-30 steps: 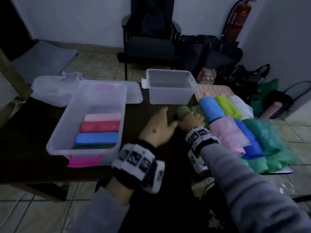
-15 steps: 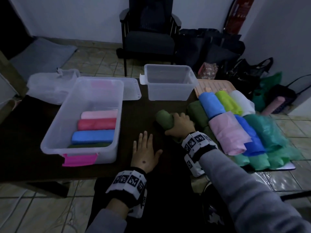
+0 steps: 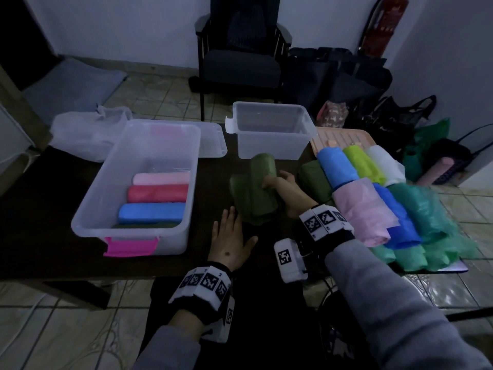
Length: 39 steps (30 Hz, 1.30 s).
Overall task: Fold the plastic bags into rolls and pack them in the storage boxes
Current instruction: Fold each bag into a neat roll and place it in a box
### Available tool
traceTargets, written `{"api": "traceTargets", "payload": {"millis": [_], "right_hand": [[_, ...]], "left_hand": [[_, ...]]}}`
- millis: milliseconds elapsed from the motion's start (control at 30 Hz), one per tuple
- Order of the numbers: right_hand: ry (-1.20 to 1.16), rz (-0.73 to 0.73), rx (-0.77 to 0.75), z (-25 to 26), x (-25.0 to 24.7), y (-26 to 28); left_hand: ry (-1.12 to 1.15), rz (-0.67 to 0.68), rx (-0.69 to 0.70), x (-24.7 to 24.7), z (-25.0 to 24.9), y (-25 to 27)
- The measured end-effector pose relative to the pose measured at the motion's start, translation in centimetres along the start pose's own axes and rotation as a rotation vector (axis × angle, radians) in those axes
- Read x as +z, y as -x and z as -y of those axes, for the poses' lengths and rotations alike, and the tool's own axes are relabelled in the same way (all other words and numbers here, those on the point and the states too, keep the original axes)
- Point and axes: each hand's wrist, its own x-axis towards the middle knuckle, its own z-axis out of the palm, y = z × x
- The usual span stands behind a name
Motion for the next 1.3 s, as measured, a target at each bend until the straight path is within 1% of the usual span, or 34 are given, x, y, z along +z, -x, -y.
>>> {"api": "traceTargets", "payload": {"millis": [100,167,233,267,333,367,433,500,533,633,700,800,867,1000,1033,1067,1100,1133,1167,1233,1300], "right_hand": [[0.090,-0.041,0.104,-1.0,0.1,-0.3],[0.215,-0.084,0.107,-1.6,0.0,-0.5],[0.451,-0.148,0.031,-1.6,-0.3,-0.5],[0.555,-0.181,-0.021,-1.4,-0.4,-0.3],[0.759,-0.218,-0.153,-0.8,-0.8,0.4],[0.888,-0.220,-0.236,-0.5,-1.0,0.7],[1.151,-0.154,-0.408,-0.3,-1.1,1.0],[1.340,-0.031,-0.494,-0.1,-1.3,1.2],[1.418,0.014,-0.518,0.0,-1.6,1.3],[1.605,0.073,-0.521,0.3,-2.2,1.7],[1.683,0.059,-0.525,0.5,-2.6,2.0],[1.777,0.011,-0.652,0.5,-2.7,2.4],[1.786,0.039,-0.696,0.4,-2.6,2.4],[1.763,0.097,-0.661,-0.5,-2.2,2.5],[1.756,0.105,-0.659,-0.8,-2.1,2.6],[1.735,0.110,-0.656,-1.2,-2.0,2.6],[1.709,0.118,-0.651,-1.6,-1.9,2.6],[1.680,0.126,-0.646,-1.9,-1.9,2.7],[1.653,0.135,-0.634,-2.2,-1.8,2.7],[1.627,0.153,-0.614,-2.8,-1.9,2.9],[1.630,0.195,-0.594,-3.3,-2.0,3.1]], "left_hand": [[0.022,0.007,0.005,-0.2,0.1,0.0],[0.071,0.028,0.001,-0.6,0.1,-0.1],[0.182,0.006,-0.004,-1.3,-0.1,-0.1],[0.240,-0.030,-0.014,-1.7,-0.2,-0.1],[0.308,-0.115,-0.066,-2.3,-0.7,-0.4],[0.322,-0.129,-0.107,-2.5,-1.1,-0.6],[0.327,-0.087,-0.212,-2.9,-2.1,-1.2],[0.313,-0.039,-0.300,-3.1,-2.9,-2.0],[0.300,-0.025,-0.309,-3.2,-3.3,-2.3],[0.257,-0.001,-0.240,-3.5,-4.0,-3.3],[0.281,-0.004,-0.213,-3.9,-4.1,-3.9],[0.370,-0.084,-0.233,-5.4,-4.1,-4.6],[0.442,-0.181,-0.256,-6.6,-4.0,-5.2],[0.671,-0.428,-0.209,-8.5,-3.9,-6.0],[0.698,-0.462,-0.226,-8.6,-3.8,-6.1],[0.684,-0.465,-0.273,-8.5,-3.5,-6.3],[0.646,-0.427,-0.334,-8.1,-3.2,-6.6],[0.617,-0.349,-0.390,-7.5,-2.8,-6.9],[0.607,-0.255,-0.415,-6.8,-2.5,-7.2],[0.606,-0.119,-0.397,-5.9,-2.3,-7.4],[0.572,-0.057,-0.382,-5.5,-2.3,-7.6]]}}
